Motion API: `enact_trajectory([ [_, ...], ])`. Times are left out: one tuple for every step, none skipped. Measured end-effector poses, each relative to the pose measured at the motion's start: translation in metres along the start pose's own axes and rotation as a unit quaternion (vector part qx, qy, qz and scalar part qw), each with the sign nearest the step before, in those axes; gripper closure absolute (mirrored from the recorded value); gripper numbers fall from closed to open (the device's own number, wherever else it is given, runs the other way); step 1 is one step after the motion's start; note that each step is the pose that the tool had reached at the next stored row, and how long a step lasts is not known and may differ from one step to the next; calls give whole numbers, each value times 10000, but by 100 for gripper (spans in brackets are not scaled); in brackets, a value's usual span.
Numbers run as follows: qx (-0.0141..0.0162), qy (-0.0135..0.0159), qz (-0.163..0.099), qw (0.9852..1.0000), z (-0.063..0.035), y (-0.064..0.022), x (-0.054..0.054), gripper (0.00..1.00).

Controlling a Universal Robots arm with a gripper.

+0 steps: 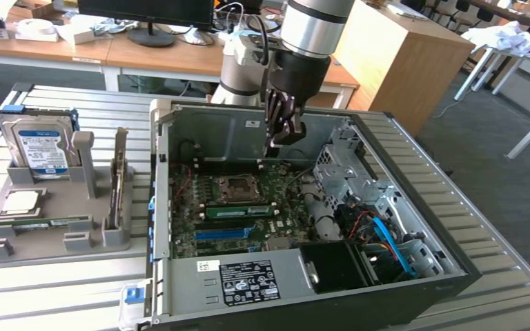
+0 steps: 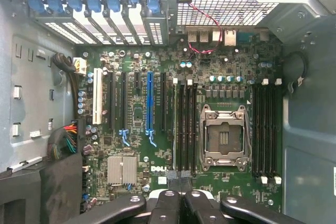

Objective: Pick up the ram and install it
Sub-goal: 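Press down the ram until it locks into place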

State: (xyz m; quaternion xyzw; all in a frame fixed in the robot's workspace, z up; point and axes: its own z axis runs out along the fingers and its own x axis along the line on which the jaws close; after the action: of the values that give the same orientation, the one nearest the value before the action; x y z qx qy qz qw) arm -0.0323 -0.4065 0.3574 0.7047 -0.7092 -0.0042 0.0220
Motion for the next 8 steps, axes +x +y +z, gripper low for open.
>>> enact_trajectory([
  [0,0,0,10000,0,0,0,90],
  [0,0,0,10000,0,0,0,90],
  [0,0,0,10000,0,0,0,90],
  [0,0,0,10000,0,0,0,90],
  [0,0,0,10000,0,0,0,90],
  [0,0,0,10000,0,0,0,90],
  [0,0,0,10000,0,0,0,90],
  [0,0,0,10000,0,0,0,90],
])
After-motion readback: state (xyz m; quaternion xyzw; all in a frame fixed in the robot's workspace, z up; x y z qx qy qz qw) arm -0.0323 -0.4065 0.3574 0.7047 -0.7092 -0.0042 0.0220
